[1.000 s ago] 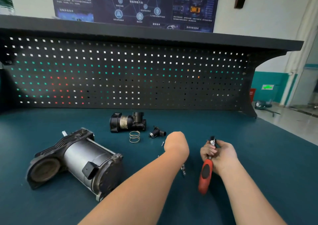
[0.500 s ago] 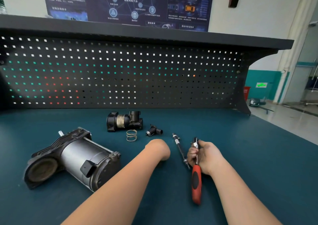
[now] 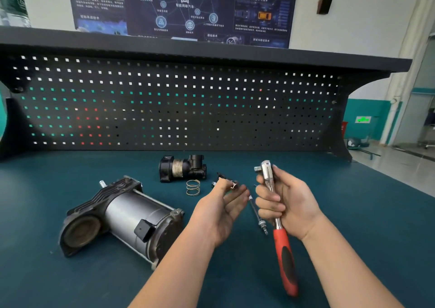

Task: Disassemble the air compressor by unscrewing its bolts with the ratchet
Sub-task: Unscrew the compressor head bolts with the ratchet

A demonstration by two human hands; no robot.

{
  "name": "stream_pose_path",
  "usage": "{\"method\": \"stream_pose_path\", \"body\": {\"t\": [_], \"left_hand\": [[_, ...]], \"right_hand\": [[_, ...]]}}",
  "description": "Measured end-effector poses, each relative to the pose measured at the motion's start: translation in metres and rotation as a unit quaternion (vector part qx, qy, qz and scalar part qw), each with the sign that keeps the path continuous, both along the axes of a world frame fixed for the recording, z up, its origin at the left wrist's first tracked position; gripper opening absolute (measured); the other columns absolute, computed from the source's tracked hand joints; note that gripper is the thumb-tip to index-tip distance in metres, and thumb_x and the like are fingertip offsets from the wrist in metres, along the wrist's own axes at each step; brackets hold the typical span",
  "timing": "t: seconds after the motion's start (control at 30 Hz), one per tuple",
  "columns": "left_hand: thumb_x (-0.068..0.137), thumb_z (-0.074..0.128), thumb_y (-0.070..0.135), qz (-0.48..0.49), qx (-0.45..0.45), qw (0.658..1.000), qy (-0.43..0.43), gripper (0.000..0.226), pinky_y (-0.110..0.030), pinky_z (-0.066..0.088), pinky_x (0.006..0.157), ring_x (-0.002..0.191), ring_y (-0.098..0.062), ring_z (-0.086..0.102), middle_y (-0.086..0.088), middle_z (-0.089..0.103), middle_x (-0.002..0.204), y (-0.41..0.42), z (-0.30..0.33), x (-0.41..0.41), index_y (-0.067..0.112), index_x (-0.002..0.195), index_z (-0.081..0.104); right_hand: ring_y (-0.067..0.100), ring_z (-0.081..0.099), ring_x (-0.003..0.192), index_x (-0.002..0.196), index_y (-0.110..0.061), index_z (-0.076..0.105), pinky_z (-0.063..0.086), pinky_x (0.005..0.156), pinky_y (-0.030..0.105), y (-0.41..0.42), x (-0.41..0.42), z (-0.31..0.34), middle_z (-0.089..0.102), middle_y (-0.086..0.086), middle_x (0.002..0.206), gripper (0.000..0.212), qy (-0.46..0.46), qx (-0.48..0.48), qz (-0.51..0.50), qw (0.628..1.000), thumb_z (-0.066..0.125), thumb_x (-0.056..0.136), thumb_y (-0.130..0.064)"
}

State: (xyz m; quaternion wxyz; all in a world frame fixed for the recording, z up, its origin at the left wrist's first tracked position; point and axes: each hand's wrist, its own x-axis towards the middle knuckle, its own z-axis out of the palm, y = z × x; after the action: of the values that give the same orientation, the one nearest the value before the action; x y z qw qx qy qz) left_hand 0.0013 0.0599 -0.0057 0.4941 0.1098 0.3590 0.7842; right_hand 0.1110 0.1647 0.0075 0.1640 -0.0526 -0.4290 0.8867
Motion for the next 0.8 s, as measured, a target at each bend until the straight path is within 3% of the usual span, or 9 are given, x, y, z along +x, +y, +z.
{"method": "stream_pose_path", "body": {"t": [0.13, 0.37, 0.53, 0.7, 0.77, 0.8], "left_hand": [[0.081, 0.064, 0.024, -0.072, 0.034, 0.995, -0.052, 0.011, -0.034, 0.05, 0.074, 0.076, -0.021, 0.067, -0.006, 0.071, 0.083, -0.009, 0.002, 0.003, 0.015, 0.08, 0.069], [0.08, 0.066, 0.03, -0.096, 0.074, 0.987, -0.103, 0.019, -0.038, 0.046, 0.073, 0.072, -0.021, 0.069, 0.002, 0.071, 0.079, -0.011, 0.001, 0.006, 0.013, 0.072, 0.073], [0.085, 0.059, 0.036, -0.102, 0.069, 0.99, -0.066, 0.038, -0.036, 0.046, 0.067, 0.06, -0.02, 0.07, 0.002, 0.072, 0.071, -0.01, -0.003, 0.002, 0.012, 0.061, 0.076], [0.086, 0.058, 0.039, -0.081, 0.038, 0.996, -0.022, 0.036, -0.029, 0.052, 0.058, 0.058, -0.015, 0.068, 0.005, 0.071, 0.071, -0.008, -0.005, 0.002, 0.014, 0.067, 0.077], [0.085, 0.06, 0.038, -0.063, 0.034, 0.997, -0.008, 0.032, -0.032, 0.055, 0.068, 0.068, -0.016, 0.068, 0.004, 0.07, 0.072, -0.008, -0.006, 0.003, 0.013, 0.077, 0.076], [0.084, 0.061, 0.038, -0.047, 0.033, 0.998, 0.004, 0.03, -0.037, 0.053, 0.084, 0.081, -0.016, 0.067, 0.004, 0.071, 0.076, -0.008, -0.006, 0.004, 0.011, 0.088, 0.074]], "right_hand": [[0.007, 0.026, 0.031, 0.073, -0.009, 0.046, 0.022, 0.033, 0.015, -0.039, -0.015, 0.003, 0.032, -0.001, 0.045, 0.035, -0.01, 0.076, -0.021, 0.997, 0.044, 0.084, -0.042], [0.007, 0.022, 0.029, 0.071, -0.011, 0.046, 0.019, 0.03, 0.014, -0.047, -0.021, 0.001, 0.028, -0.001, 0.044, 0.032, -0.023, 0.058, -0.105, 0.992, 0.048, 0.085, -0.04], [0.007, 0.022, 0.029, 0.076, -0.01, 0.049, 0.019, 0.031, 0.015, -0.048, -0.021, 0.0, 0.028, 0.0, 0.045, 0.033, -0.039, 0.059, -0.104, 0.992, 0.043, 0.094, -0.037], [0.007, 0.023, 0.029, 0.077, -0.01, 0.048, 0.02, 0.031, 0.014, -0.05, -0.018, 0.004, 0.027, -0.001, 0.045, 0.027, -0.034, 0.03, -0.104, 0.994, 0.051, 0.082, -0.036], [0.007, 0.023, 0.029, 0.077, -0.01, 0.048, 0.02, 0.03, 0.014, -0.05, -0.018, 0.004, 0.027, -0.001, 0.045, 0.026, -0.043, 0.012, -0.097, 0.994, 0.052, 0.083, -0.035], [0.007, 0.023, 0.029, 0.077, -0.011, 0.049, 0.02, 0.03, 0.014, -0.05, -0.018, 0.004, 0.027, -0.001, 0.045, 0.025, -0.049, 0.005, -0.093, 0.994, 0.052, 0.084, -0.035]]}}
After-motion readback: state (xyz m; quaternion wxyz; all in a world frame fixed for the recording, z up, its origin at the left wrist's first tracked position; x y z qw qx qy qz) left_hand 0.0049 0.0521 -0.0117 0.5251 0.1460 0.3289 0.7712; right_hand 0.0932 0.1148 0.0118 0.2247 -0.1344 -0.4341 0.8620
